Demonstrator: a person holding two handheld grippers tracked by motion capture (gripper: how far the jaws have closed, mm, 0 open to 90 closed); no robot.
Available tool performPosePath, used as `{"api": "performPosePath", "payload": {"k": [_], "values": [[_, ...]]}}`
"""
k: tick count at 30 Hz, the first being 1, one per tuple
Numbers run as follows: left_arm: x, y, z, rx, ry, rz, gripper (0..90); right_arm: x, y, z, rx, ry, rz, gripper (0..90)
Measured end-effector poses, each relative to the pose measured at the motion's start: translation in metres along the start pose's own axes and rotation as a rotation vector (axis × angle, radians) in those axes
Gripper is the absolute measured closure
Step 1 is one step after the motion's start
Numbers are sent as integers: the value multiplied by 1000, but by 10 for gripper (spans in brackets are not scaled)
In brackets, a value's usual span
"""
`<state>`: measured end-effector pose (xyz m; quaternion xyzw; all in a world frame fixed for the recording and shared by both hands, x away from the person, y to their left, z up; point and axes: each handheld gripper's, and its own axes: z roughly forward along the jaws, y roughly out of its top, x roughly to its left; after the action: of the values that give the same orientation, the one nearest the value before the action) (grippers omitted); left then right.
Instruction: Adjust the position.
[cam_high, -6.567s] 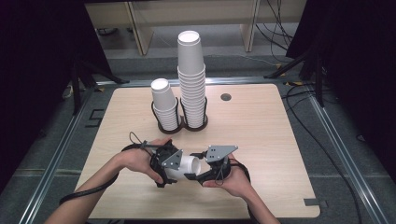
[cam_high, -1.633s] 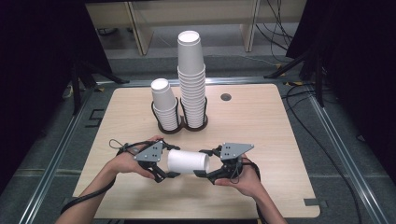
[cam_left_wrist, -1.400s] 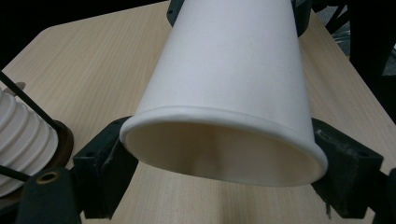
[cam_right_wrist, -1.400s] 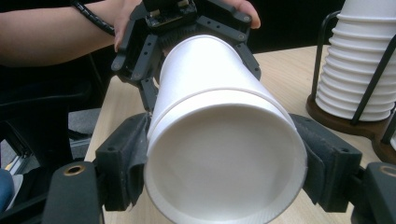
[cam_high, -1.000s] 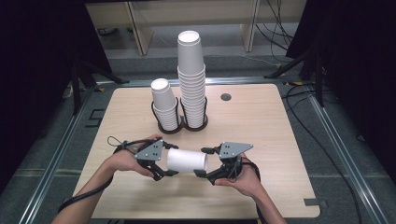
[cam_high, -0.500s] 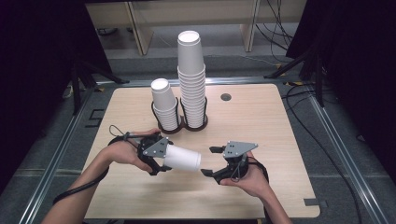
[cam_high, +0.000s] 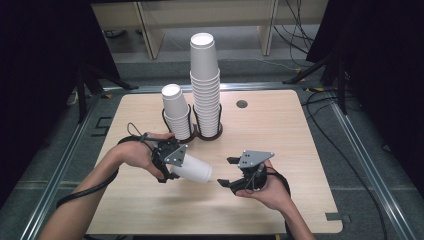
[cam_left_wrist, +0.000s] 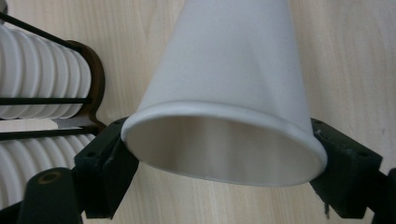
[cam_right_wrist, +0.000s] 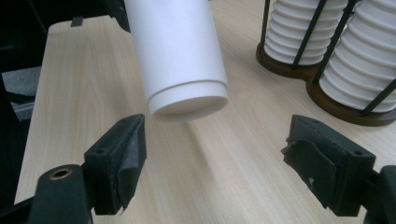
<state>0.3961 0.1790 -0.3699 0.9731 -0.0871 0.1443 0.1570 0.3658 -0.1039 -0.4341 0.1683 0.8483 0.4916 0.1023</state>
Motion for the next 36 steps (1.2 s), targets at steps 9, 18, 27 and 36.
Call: {"api": "performPosePath", "payload": {"k": [9,18,27,36], "values": [[6,9,2,108,-13,36,171,3,8,5,50,-12,-24,221],[7,15,1,162,-16,56,171,4,11,11,63,-6,-45,222],[8,23,-2,175,-6,103,172,8,24,23,81,17,-86,227],[8,29,-4,188,1,116,173,8,37,34,69,34,-124,227]]}}
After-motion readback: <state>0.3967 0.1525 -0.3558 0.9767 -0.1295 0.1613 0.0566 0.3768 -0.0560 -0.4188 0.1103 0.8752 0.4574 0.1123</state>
